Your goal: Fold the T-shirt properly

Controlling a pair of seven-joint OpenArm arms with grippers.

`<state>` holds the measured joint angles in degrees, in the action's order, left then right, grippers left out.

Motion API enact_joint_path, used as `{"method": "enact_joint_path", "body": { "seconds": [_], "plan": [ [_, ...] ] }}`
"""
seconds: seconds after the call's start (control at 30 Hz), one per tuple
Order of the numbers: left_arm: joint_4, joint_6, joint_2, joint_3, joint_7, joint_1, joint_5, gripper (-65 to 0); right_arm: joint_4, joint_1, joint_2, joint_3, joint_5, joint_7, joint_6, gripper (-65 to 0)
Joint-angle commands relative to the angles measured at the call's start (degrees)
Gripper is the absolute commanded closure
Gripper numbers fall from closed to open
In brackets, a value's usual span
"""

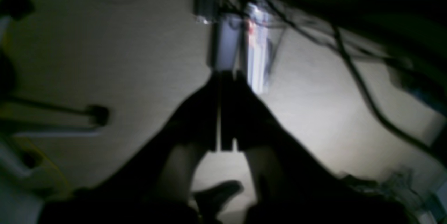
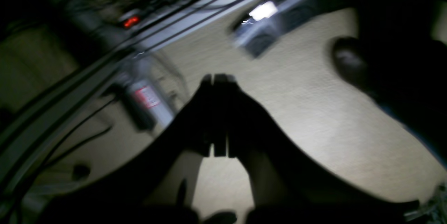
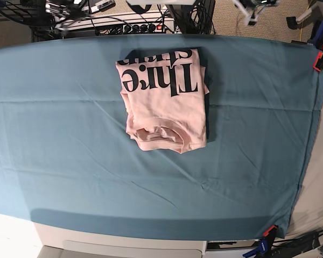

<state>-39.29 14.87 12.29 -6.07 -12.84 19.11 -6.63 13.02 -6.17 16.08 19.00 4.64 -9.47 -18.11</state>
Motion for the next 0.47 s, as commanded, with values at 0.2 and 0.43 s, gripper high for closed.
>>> {"method": "enact_joint_path", "body": {
  "seconds": [0.2, 0.43],
  "plan": [
    [14.7, -6.0, -5.7, 5.6, 4.1, -7.8, 2.3, 0.0, 0.1, -0.3, -3.4, -7.5, 2.0, -0.6, 0.1, 0.0],
    [15.9, -8.0, -7.8, 5.7, 4.8, -9.3, 5.3, 0.0, 0.1, -0.2, -6.0, -8.5, 2.0, -0.6, 0.0, 0.0]
  ]
}}
